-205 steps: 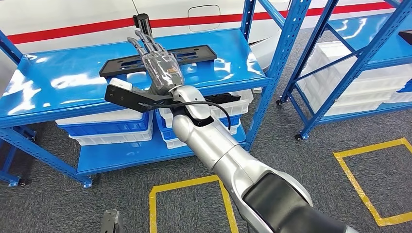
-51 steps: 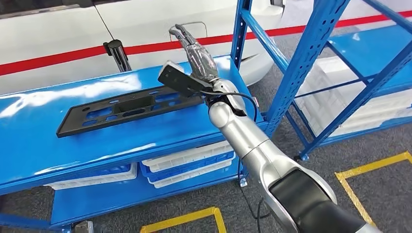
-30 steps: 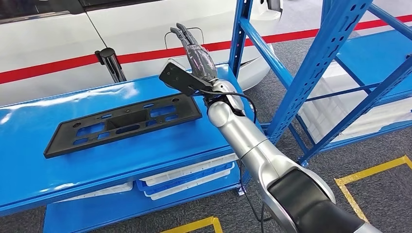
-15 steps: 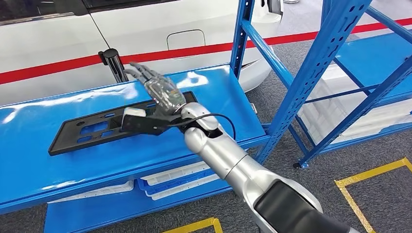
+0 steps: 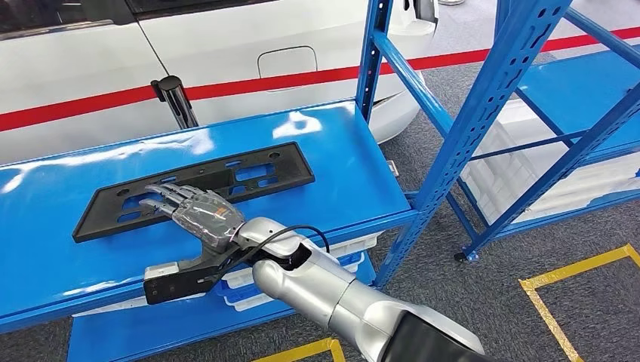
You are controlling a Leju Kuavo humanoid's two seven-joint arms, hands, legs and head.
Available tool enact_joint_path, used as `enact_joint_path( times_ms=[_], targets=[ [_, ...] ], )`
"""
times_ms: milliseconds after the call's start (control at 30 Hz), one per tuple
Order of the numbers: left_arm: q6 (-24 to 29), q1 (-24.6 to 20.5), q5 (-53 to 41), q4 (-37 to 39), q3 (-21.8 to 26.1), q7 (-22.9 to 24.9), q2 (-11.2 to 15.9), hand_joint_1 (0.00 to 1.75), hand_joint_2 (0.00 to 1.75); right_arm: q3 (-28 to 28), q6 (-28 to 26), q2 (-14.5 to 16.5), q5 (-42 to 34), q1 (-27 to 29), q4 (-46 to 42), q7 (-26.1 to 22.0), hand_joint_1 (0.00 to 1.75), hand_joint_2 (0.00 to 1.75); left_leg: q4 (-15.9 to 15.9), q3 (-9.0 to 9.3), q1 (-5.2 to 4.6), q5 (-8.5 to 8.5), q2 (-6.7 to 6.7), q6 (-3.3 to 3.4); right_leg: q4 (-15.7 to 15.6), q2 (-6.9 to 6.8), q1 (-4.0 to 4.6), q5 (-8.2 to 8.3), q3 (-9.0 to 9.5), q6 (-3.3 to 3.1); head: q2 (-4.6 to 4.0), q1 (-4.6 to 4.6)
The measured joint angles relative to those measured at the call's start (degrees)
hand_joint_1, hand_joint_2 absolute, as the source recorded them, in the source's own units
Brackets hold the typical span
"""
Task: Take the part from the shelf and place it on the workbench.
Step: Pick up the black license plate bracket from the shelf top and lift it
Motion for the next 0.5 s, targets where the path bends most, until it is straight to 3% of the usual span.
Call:
enact_joint_path(
  times_ms=[100, 233, 333, 500],
  targets=[
    [0.4, -0.03, -0.12, 0.0, 0.01, -0.49, 0.04, 0.0, 0.0, 1.6, -1.62, 0.75, 3.23, -0.03, 1.61, 1.83, 0.0, 1.75, 0.01, 0.0, 0.0, 0.0, 0.01, 0.0, 0.0, 0.0, 0.0, 0.0, 0.0, 0.0, 0.0, 0.0],
    [1.61, -0.06, -0.47, 0.0, 0.04, -0.58, 0.06, 0.0, 0.0, 5.25, -10.62, 1.76, 16.33, -1.45, 7.04, 12.9, 0.0, 1.75, 0.01, 0.02, 0.0, 0.01, -0.02, 0.0, 0.0, -0.01, -0.02, 0.0, 0.0, 0.0, -0.01, 0.01],
    [2.16, -0.04, -0.53, 0.0, 0.09, -0.92, 0.03, 0.0, 0.0, 5.42, -13.14, 1.9, 17.96, -3.3, 12.37, 16.98, 0.0, 1.75, 0.02, 0.02, -0.01, 0.01, -0.02, 0.0, 0.0, -0.01, -0.02, 0.01, 0.0, 0.02, 0.0, 0.02],
    [2.26, -0.01, -0.71, 0.0, 0.35, -1.94, 0.03, 0.0, 0.0, 3.0, -14.6, 1.06, 18.31, -5.3, 18.58, 19.38, 0.0, 1.75, 0.04, 0.03, -0.02, 0.02, -0.02, 0.01, -0.01, -0.01, -0.05, 0.03, 0.02, 0.03, 0.0, 0.01]
  ],
)
